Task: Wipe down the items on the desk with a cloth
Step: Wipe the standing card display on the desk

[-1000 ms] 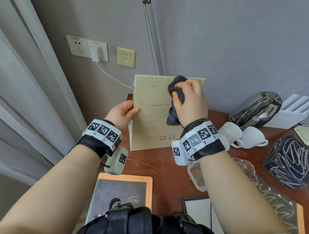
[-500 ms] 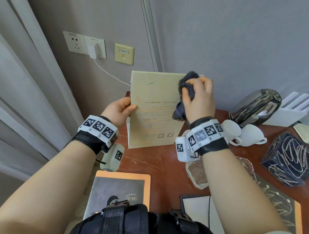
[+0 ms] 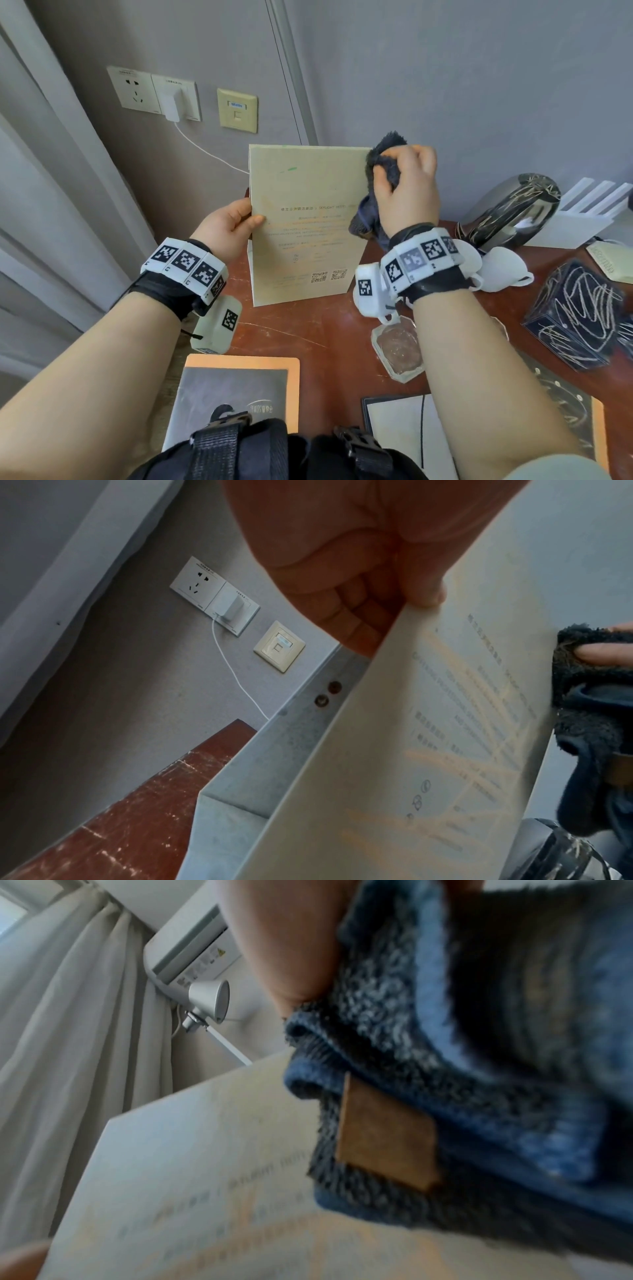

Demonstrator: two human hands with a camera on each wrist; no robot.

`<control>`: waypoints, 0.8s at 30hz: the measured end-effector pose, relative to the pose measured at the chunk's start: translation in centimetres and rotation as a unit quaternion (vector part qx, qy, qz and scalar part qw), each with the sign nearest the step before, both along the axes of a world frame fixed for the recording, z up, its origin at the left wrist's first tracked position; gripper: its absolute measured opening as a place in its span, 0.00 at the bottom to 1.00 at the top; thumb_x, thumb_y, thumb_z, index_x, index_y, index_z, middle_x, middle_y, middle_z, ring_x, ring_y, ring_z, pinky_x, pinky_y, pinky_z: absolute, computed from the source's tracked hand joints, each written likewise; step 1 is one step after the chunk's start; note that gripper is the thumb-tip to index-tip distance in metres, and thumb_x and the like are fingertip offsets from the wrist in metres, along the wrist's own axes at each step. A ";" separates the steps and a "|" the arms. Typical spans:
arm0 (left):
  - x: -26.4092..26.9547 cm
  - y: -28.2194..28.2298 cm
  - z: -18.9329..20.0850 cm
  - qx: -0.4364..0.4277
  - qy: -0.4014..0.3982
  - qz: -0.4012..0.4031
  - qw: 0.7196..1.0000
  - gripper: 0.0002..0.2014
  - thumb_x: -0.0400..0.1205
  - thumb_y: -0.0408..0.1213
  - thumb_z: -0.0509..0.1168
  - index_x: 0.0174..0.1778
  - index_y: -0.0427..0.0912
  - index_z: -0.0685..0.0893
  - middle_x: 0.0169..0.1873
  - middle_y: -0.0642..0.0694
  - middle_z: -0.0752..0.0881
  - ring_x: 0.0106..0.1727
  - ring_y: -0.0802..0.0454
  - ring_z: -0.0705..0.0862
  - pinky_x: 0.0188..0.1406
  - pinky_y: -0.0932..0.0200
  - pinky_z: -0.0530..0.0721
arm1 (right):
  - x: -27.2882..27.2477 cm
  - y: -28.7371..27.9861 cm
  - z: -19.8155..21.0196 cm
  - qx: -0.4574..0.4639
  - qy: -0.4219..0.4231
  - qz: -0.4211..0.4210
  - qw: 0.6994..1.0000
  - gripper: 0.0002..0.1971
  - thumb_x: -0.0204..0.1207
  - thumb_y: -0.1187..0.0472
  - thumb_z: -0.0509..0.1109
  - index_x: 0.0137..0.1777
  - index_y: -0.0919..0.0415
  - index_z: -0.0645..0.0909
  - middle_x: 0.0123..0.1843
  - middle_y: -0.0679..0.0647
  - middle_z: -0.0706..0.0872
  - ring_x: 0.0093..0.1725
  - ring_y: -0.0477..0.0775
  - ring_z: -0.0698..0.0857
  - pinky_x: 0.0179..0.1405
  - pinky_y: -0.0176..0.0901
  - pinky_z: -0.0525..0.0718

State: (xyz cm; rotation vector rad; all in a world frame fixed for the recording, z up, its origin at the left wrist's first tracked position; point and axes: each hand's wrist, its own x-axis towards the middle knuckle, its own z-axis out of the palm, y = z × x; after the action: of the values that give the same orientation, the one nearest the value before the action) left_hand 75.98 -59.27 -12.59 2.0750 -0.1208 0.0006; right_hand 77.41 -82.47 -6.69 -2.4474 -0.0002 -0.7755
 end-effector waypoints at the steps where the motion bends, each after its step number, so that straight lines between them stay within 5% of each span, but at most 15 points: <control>1: 0.1 0.0 -0.1 0.000 -0.003 0.000 1.000 0.13 0.86 0.34 0.56 0.63 0.46 0.80 0.51 0.55 0.84 0.51 0.53 0.83 0.59 0.59 0.77 | -0.3 0.0 -0.9 -0.015 0.014 -0.001 1.000 0.09 0.78 0.58 0.66 0.55 0.59 0.80 0.62 0.55 0.73 0.52 0.58 0.81 0.44 0.42 0.75; 6: 0.4 0.4 -0.7 0.002 -0.007 -0.017 1.000 0.13 0.86 0.34 0.56 0.63 0.46 0.80 0.54 0.52 0.85 0.56 0.48 0.83 0.65 0.47 0.78 | -2.7 -0.6 -5.2 -0.073 0.116 0.017 0.990 0.09 0.77 0.60 0.67 0.56 0.59 0.80 0.62 0.55 0.74 0.54 0.61 0.80 0.39 0.45 0.75; 12: 0.5 0.4 -0.8 0.007 -0.005 -0.007 1.000 0.12 0.86 0.35 0.56 0.61 0.47 0.80 0.54 0.50 0.86 0.56 0.47 0.83 0.65 0.45 0.78 | -0.8 -0.7 -0.2 -0.027 -0.036 -0.004 0.999 0.09 0.78 0.59 0.67 0.55 0.61 0.81 0.62 0.57 0.75 0.53 0.58 0.81 0.43 0.40 0.74; 15: 0.6 0.5 -0.7 0.010 -0.005 -0.007 1.000 0.11 0.86 0.35 0.56 0.60 0.45 0.81 0.53 0.49 0.86 0.54 0.46 0.83 0.63 0.45 0.78 | -0.5 -0.6 -0.1 -0.038 -0.042 -0.006 0.998 0.09 0.77 0.60 0.67 0.54 0.62 0.81 0.61 0.58 0.75 0.51 0.61 0.82 0.42 0.42 0.75; 21: 1.2 0.6 -0.5 0.009 -0.003 -0.027 1.000 0.10 0.85 0.33 0.56 0.55 0.52 0.77 0.51 0.51 0.84 0.53 0.47 0.82 0.63 0.46 0.78 | -3.6 -1.4 -6.6 -0.177 0.202 -0.001 0.963 0.10 0.79 0.59 0.65 0.57 0.61 0.78 0.63 0.57 0.72 0.57 0.63 0.78 0.41 0.47 0.76; 24: 1.4 0.9 -0.4 0.013 0.003 -0.031 0.999 0.10 0.86 0.33 0.56 0.55 0.51 0.77 0.51 0.49 0.85 0.52 0.45 0.83 0.63 0.43 0.78 | -3.8 -1.6 -5.5 -0.141 0.168 -0.007 0.976 0.09 0.79 0.59 0.65 0.57 0.60 0.79 0.63 0.56 0.73 0.57 0.62 0.79 0.43 0.48 0.77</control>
State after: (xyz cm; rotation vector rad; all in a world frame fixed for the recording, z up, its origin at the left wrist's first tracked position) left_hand 77.38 -58.37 -12.99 2.0956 -0.1818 -0.0451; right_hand 73.60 -84.11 -12.22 -2.8239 0.0387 -0.3763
